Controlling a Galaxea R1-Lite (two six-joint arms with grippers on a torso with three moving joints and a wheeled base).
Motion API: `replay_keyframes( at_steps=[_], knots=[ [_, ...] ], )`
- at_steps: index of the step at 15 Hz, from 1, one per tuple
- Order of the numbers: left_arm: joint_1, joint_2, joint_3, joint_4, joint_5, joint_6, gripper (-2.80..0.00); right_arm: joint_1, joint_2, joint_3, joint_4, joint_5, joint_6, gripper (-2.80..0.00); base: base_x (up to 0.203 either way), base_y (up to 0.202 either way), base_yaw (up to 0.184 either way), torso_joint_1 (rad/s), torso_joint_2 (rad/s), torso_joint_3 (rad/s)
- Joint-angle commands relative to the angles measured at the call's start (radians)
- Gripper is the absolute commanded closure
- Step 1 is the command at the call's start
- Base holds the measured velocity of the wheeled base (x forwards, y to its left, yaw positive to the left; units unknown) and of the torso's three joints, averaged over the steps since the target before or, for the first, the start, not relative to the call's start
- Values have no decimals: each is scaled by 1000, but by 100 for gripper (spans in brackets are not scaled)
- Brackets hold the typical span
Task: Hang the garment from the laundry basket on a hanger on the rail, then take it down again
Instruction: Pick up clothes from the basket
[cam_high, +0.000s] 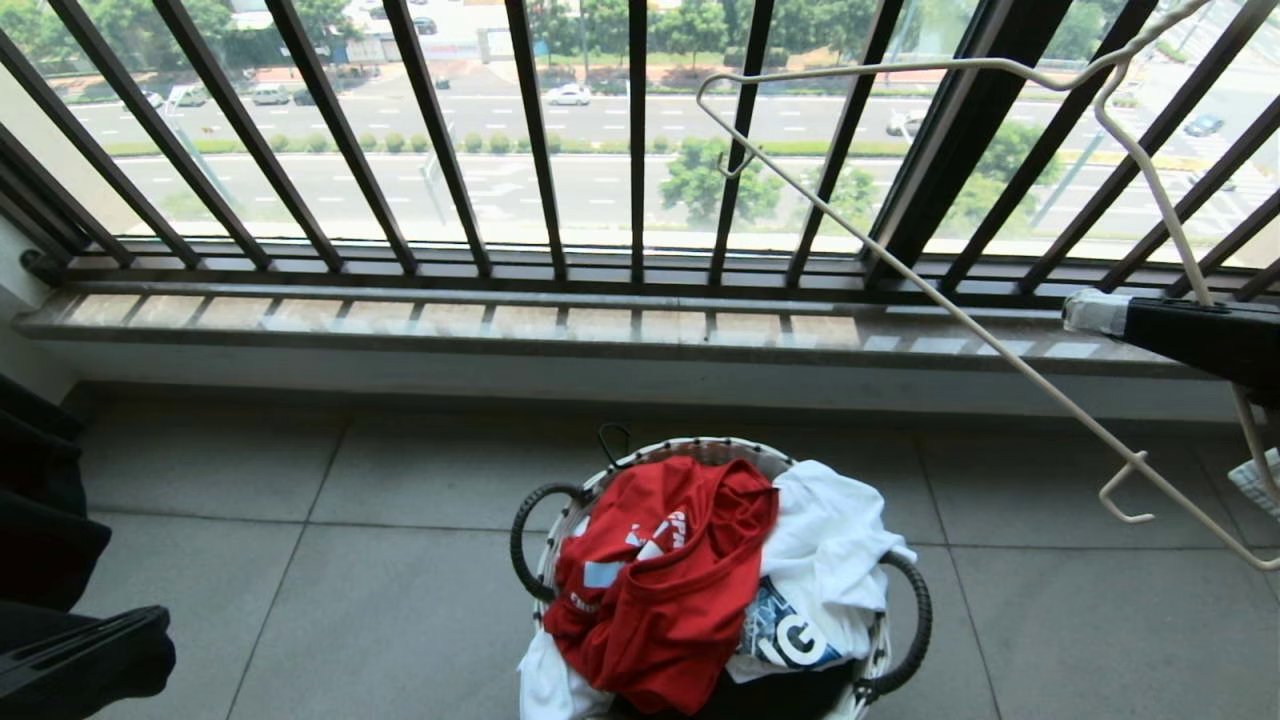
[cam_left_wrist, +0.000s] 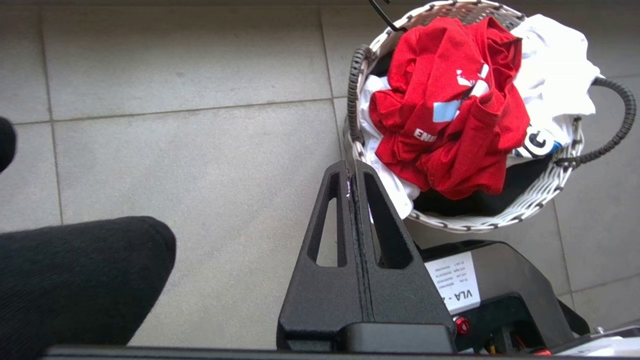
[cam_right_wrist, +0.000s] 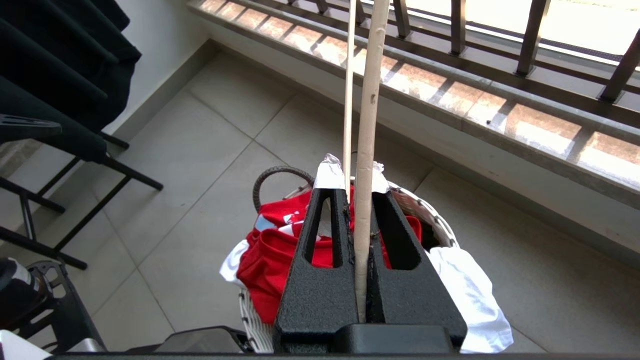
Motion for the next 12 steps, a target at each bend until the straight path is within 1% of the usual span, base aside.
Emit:
replay_keyframes(
  at_steps=[1,2,6,8,9,10,12],
  knots=[
    [-186,359,-106,14,-62,-19,0,-29,20,-29,-3,3,27,0,0,0,0,0,0,0],
    [-257,458,-138,18,-77,-26,0,-49,23,-38,-2,3,41,0,0,0,0,0,0,0],
    [-424,845,-283,26,-106,-41,0,-87,55,-54,-3,3,47,0,0,0,0,0,0,0],
    [-530,955,-341,27,-112,-48,0,-91,75,-56,-3,3,46,0,0,0,0,0,0,0],
    [-558,991,-355,20,-114,-49,0,-96,83,-56,-9,3,46,0,0,0,0,0,0,0],
    [-565,1027,-359,-16,-115,-49,-280,-97,93,-54,-16,3,46,0,0,0,0,0,0,0],
    [-584,1088,-362,-120,-95,-49,-280,-101,103,-54,-22,3,46,0,0,0,0,0,0,0]
  ],
)
